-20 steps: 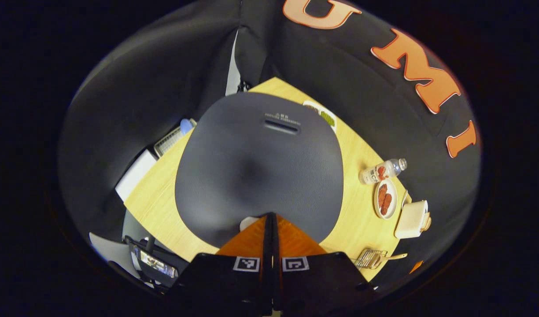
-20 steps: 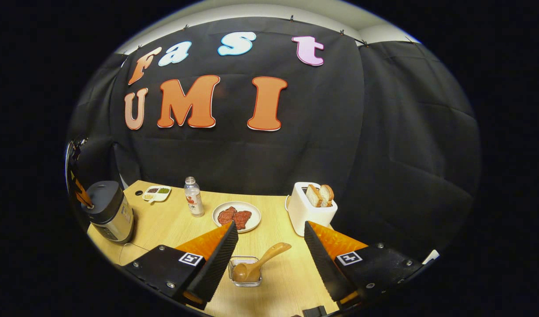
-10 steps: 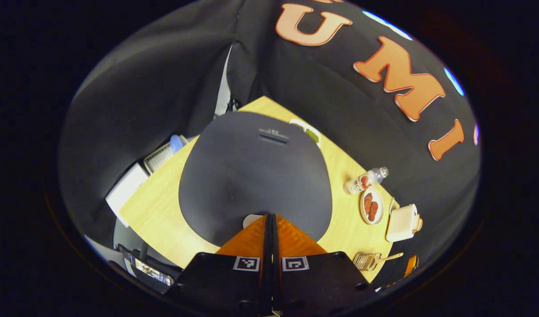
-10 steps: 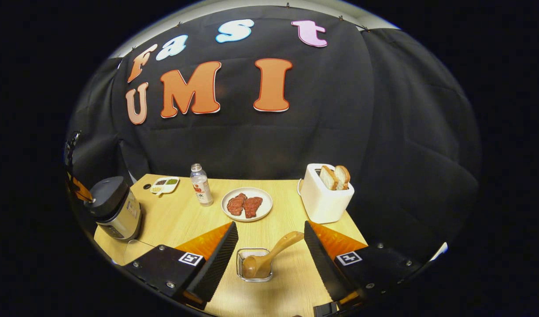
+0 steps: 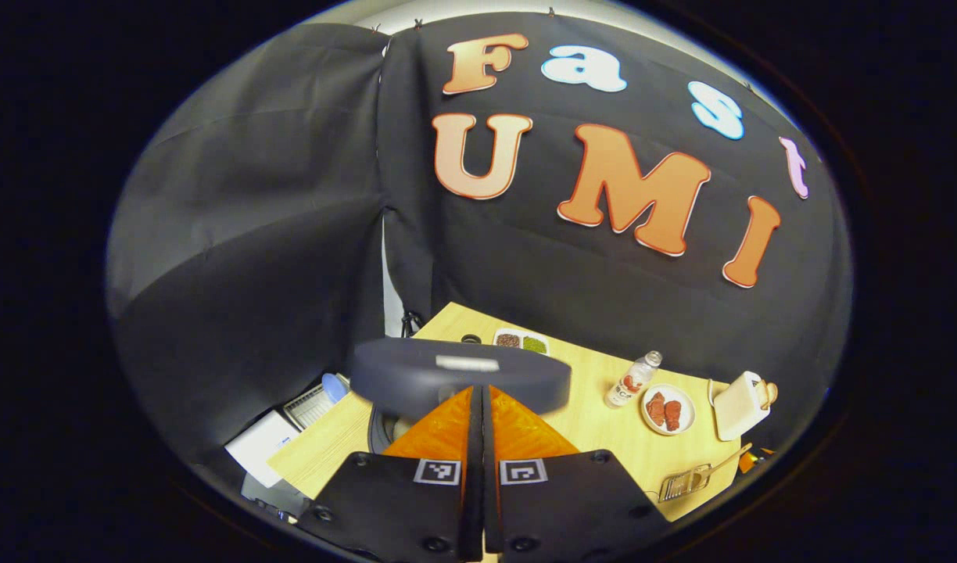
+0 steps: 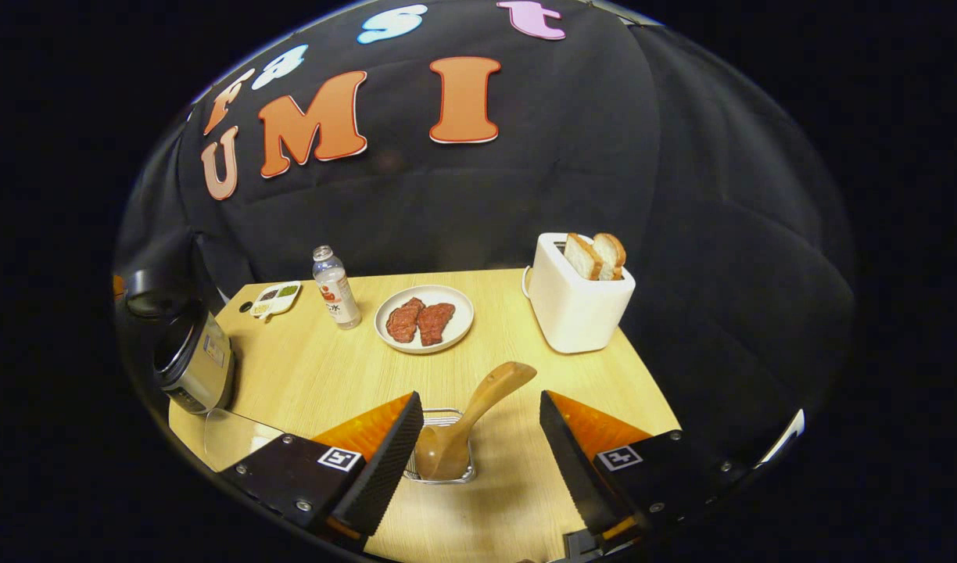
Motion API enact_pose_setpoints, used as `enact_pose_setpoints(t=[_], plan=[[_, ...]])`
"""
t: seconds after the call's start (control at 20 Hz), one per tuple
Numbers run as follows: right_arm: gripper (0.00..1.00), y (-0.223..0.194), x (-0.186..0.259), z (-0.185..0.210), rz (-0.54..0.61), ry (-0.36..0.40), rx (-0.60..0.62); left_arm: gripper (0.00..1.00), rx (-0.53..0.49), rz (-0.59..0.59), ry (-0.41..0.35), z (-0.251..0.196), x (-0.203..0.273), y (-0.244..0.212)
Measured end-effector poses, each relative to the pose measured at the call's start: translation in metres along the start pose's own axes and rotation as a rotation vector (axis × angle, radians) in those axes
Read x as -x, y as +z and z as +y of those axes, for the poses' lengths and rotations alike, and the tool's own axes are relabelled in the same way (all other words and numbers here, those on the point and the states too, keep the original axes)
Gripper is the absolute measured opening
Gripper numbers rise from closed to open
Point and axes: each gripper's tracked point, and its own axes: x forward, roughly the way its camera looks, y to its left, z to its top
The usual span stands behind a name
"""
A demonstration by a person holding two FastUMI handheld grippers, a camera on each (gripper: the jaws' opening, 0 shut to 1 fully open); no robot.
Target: Close the left gripper, press the button to open the rice cooker; take a wooden spoon from the chopstick holder with the right hand, scoop a spoonful of rice and pour it into the rice cooker, then put the wooden spoon back into the chopstick holder.
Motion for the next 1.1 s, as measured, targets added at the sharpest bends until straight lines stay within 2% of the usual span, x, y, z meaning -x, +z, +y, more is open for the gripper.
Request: enact_pose_setpoints(t=[0.15,0.25,0.35,0.4,0.45,0.5,0.55,0.65,0.9,1.0,1.05,1.1], plan=[[0.94,-0.008,-0.015,-0.005,0.032,0.0,-0.051,0.05,-0.039,-0.053,0.027,-0.002,0.022,-0.005],[0.93,-0.016,-0.025,-0.007,0.06,0.0,-0.095,0.06,-0.132,-0.098,0.078,-0.001,0.038,-0.009],[0.92,-0.025,-0.038,-0.004,0.101,0.02,-0.131,0.06,-0.224,-0.14,0.081,-0.014,0.057,-0.015],[0.91,-0.027,-0.043,-0.003,0.115,0.031,-0.15,0.17,-0.256,-0.153,0.075,-0.021,0.066,-0.018],[0.91,-0.028,-0.05,-0.001,0.127,0.041,-0.166,0.23,-0.279,-0.16,0.069,-0.028,0.072,-0.023],[0.9,-0.028,-0.057,0.003,0.134,0.056,-0.178,0.38,-0.291,-0.168,0.068,-0.033,0.074,-0.027],[0.89,-0.028,-0.064,0.005,0.136,0.065,-0.183,0.48,-0.293,-0.167,0.056,-0.039,0.078,-0.031],[0.85,-0.028,-0.075,0.009,0.144,0.081,-0.183,0.57,-0.284,-0.158,0.057,-0.043,0.085,-0.041],[0.73,-0.03,-0.1,0.014,0.136,0.097,-0.183,0.82,-0.241,-0.124,0.116,-0.025,0.103,-0.063],[0.66,-0.03,-0.107,0.018,0.131,0.11,-0.183,0.7,-0.224,-0.115,0.137,-0.02,0.107,-0.066],[0.64,-0.031,-0.109,0.018,0.131,0.116,-0.187,0.71,-0.219,-0.111,0.146,-0.019,0.107,-0.068],[0.55,-0.031,-0.11,0.02,0.129,0.123,-0.194,0.71,-0.212,-0.108,0.155,-0.018,0.11,-0.07]])
